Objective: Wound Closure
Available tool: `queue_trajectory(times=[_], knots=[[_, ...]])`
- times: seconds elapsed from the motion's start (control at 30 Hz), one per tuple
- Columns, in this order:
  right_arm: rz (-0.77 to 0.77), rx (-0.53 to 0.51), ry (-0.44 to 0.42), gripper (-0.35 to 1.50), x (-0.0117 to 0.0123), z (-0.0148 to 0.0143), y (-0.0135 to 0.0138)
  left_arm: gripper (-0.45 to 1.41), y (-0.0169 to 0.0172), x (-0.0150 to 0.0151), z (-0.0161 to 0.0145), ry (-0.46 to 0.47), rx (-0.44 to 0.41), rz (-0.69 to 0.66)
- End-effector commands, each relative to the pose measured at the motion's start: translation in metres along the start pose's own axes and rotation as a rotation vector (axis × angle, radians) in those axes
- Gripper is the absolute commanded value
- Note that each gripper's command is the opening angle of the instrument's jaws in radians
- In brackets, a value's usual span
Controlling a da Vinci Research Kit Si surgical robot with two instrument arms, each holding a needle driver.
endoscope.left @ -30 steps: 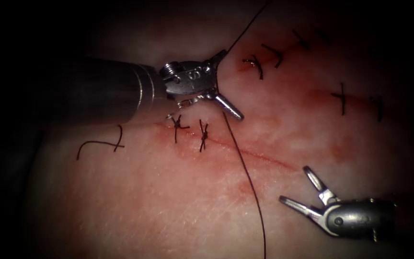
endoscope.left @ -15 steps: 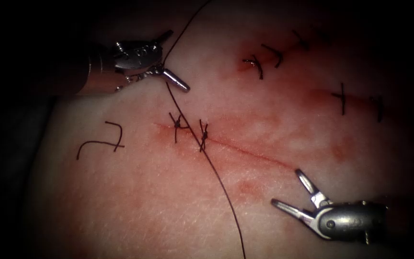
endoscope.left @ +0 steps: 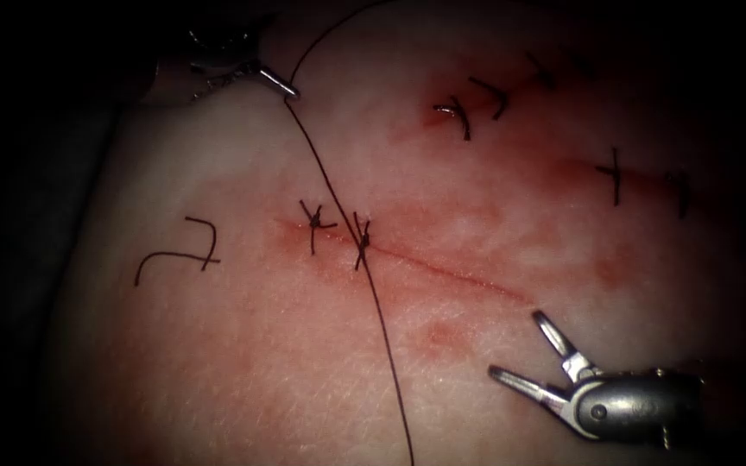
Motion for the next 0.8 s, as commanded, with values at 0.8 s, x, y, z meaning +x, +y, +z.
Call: queue_trajectory(times=[0.8], knots=[[0.0, 0.016, -0.008, 1.03, -0.0011, 0.0011, -0.0016, 1.16, 0.0152, 0.0011, -0.0166, 0.273, -0.013, 0.096]])
